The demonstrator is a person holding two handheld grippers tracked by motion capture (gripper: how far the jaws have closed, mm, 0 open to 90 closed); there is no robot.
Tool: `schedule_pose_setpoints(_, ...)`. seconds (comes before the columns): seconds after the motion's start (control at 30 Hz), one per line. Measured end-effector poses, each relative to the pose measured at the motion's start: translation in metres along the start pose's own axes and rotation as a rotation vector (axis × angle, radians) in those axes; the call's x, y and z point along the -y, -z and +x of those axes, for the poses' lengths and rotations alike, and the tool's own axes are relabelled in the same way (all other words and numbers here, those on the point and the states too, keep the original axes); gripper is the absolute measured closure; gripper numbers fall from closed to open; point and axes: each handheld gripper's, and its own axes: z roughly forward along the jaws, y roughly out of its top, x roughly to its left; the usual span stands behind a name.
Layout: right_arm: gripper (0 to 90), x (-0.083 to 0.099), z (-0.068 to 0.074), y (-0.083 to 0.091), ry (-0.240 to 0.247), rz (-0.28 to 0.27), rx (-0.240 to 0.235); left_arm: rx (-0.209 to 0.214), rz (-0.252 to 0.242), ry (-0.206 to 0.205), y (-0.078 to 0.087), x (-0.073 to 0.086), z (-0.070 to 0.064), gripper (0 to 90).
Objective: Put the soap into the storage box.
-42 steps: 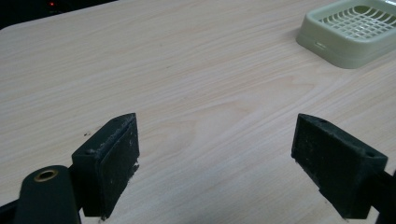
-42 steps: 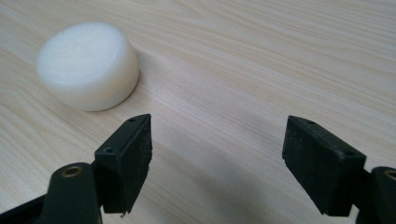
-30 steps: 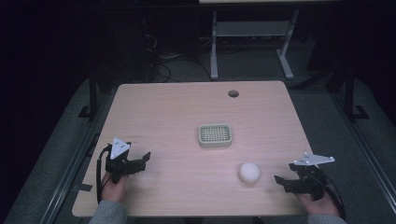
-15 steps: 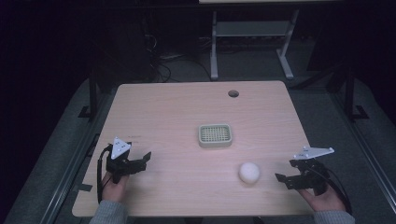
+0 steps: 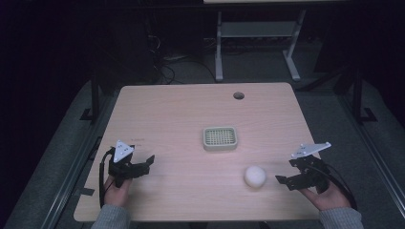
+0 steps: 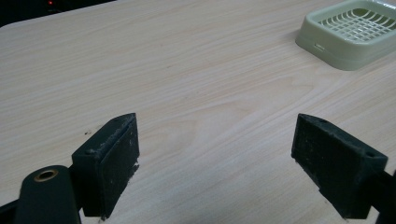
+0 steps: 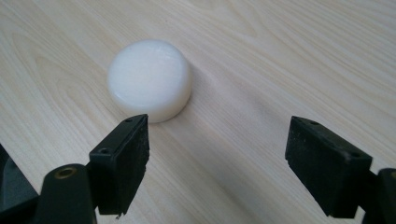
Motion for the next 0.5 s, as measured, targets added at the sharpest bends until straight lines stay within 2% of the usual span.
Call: schedule_pose_setpoints(0.5, 20.8, -0.020, 0.008, -0.001, 0.064, 0.039, -0.028, 0.000, 0.002, -0.005, 0.001, 0.000, 0.001, 14.9)
